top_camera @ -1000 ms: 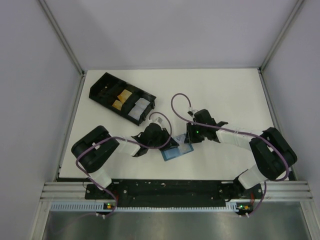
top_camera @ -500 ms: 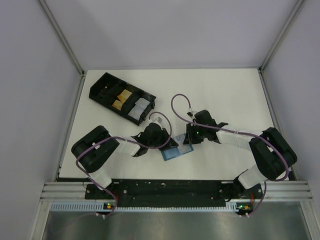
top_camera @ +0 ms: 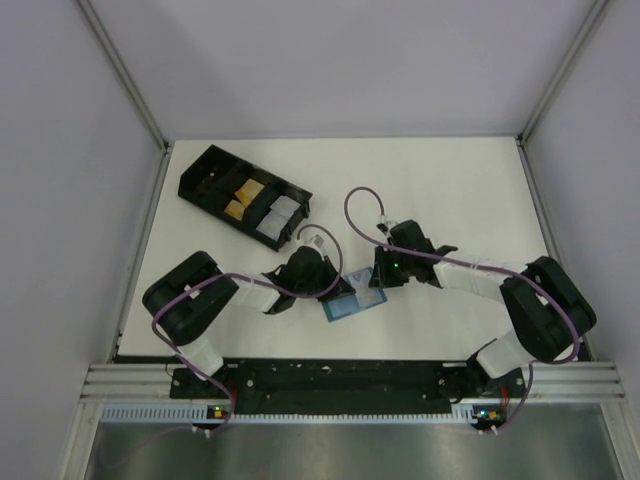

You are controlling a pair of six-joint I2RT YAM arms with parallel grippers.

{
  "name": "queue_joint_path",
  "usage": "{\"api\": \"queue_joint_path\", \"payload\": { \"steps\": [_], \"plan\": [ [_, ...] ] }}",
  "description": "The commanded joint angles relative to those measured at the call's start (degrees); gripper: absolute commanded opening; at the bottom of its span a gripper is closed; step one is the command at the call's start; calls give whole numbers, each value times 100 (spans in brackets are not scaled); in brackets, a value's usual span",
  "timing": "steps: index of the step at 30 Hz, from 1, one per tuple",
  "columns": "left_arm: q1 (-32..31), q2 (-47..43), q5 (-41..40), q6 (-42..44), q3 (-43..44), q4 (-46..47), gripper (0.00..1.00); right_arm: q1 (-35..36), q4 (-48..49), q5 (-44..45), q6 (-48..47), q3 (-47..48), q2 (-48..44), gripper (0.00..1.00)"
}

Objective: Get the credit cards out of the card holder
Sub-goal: Remove the credit card from the card holder.

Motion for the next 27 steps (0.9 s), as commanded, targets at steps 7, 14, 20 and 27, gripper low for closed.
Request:
{"api": "queue_joint_path", "payload": {
  "steps": [7,14,20,27],
  "plan": [
    [23,-117,-30,-14,-109,218,0,-34,-235,488,-218,282,33,17],
    [23,-73,14,12,-100,280,5,-34,-209,-91,-315,220,218,15],
    [14,-73,49,12,-109,447,14,-34,-104,-312,-306,97,218,8],
    [23,-20,119,-32,-109,613,16,-34,-60,-417,-262,71,253,7]
  ]
}}
